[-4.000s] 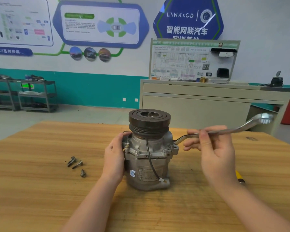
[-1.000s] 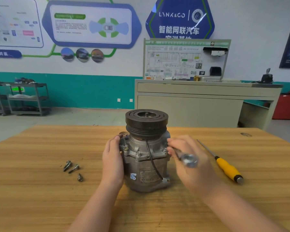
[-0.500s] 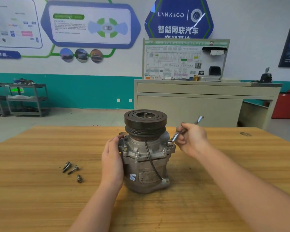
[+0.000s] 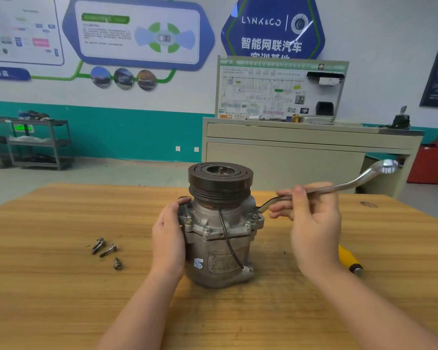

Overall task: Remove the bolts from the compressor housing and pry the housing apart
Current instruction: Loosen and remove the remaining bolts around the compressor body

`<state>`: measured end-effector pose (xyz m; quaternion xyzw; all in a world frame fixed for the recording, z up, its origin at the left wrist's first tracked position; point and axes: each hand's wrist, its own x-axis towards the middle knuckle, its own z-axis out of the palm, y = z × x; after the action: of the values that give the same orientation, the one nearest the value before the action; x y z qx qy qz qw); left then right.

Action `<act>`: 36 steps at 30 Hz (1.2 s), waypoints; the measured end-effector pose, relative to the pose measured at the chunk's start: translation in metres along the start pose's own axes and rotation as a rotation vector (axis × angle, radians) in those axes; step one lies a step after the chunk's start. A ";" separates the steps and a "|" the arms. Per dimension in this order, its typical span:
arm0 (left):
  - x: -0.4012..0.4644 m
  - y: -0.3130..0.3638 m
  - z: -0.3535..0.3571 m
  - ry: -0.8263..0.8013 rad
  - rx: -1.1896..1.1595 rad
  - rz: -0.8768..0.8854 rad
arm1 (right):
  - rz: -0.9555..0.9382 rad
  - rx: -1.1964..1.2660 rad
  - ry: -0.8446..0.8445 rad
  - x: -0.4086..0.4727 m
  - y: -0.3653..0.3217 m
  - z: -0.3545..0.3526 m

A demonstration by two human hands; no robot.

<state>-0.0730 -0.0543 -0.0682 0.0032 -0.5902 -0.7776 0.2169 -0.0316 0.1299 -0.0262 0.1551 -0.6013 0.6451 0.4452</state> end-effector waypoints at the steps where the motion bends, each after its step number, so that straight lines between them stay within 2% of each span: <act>1: 0.000 0.000 0.000 -0.002 0.006 -0.002 | -0.048 -0.025 -0.026 -0.004 0.002 0.001; 4: -0.001 0.002 0.000 -0.006 0.047 0.031 | -0.303 -0.208 -0.143 -0.009 0.009 -0.002; 8: -0.003 0.004 0.000 -0.019 0.091 0.067 | -0.739 -0.432 -0.323 -0.017 0.020 -0.005; 10: -0.003 0.003 0.000 -0.023 0.082 0.060 | -0.782 -0.434 -0.342 -0.025 0.026 -0.006; 11: -0.003 0.004 0.000 -0.024 0.084 0.065 | -0.713 -0.376 -0.308 -0.029 0.029 -0.007; 13: -0.004 0.004 0.000 -0.021 0.079 0.069 | -0.459 -0.127 -0.173 -0.032 0.025 -0.003; 16: -0.003 0.003 0.000 -0.019 0.071 0.066 | 0.006 0.236 0.191 -0.016 0.017 0.010; 18: -0.003 0.003 0.001 -0.010 0.064 0.060 | 0.338 0.301 0.360 0.008 0.019 0.015; 21: -0.002 0.004 0.002 -0.004 0.042 0.039 | 0.796 0.346 0.351 0.041 0.027 0.017; 23: -0.002 0.003 0.002 -0.009 0.036 0.036 | 0.955 0.489 0.294 0.054 0.027 0.012; 24: -0.001 0.002 0.001 -0.014 0.043 0.045 | 0.961 0.556 0.280 0.059 0.024 0.010; 26: -0.001 0.002 0.001 -0.015 0.044 0.061 | 0.863 0.600 0.287 0.062 0.018 0.003; 29: -0.001 0.002 0.001 -0.005 0.056 0.074 | 0.574 0.377 0.244 0.047 0.011 -0.004; 32: 0.000 0.001 0.002 -0.014 0.018 0.012 | 0.282 0.134 0.192 0.025 0.006 -0.005; 36: -0.001 0.003 0.002 -0.013 0.054 0.061 | 0.020 0.001 0.067 0.001 0.002 -0.004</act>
<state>-0.0714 -0.0527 -0.0649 -0.0140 -0.6122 -0.7544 0.2366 -0.0324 0.1342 -0.0272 0.1277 -0.5873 0.6548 0.4582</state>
